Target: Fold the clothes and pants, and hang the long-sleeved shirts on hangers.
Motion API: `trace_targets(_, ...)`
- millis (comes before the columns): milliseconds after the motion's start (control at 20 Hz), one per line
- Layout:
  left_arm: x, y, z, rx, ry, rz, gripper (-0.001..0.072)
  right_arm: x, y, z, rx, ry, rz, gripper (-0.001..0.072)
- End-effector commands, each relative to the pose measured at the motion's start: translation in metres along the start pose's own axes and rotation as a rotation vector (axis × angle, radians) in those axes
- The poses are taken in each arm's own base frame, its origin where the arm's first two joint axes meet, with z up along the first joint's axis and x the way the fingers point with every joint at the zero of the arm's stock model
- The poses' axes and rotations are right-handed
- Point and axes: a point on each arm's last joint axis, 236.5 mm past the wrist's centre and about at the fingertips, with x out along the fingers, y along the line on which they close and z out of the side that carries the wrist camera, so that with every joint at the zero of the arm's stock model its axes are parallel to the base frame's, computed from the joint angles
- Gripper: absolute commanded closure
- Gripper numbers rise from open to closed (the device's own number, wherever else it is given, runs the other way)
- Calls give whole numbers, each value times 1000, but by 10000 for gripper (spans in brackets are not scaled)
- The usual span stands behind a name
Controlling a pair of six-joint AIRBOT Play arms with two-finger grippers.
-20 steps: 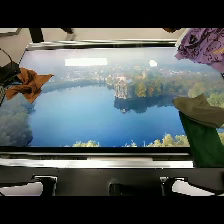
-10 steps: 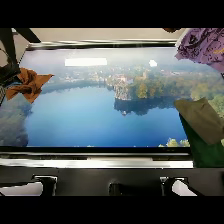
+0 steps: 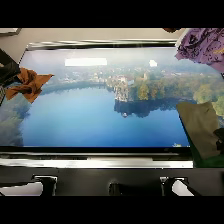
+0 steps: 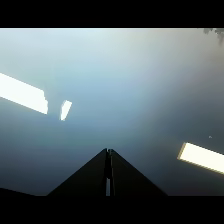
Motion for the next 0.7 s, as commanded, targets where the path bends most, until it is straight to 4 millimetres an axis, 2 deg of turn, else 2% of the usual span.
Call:
trace_targets(0, 0, 0, 0, 0, -2, 0, 689, 13, -8, 1, -2, -18, -46, 679)
trace_targets(400, 0, 0, 0, 0, -2, 0, 689, 30, -23, -10, -9, 6, -121, 677)
trace_targets(450, 0, 0, 0, 0, -2, 0, 689, 30, -23, -10, -3, 4, -124, 636)
trace_targets(500, 0, 0, 0, 0, -2, 0, 689, 30, -23, -8, 9, -4, -123, 517)
trace_targets(550, 0, 0, 0, 0, -2, 0, 689, 30, -21, -6, 16, -14, -114, 335)
trace_targets(600, 0, 0, 0, 1, -2, 0, 689, 28, -17, -1, 7, -30, -98, 215)
trace_targets(650, 0, 0, 0, 3, -2, 0, 689, 22, -10, 7, -17, -56, -62, 227)
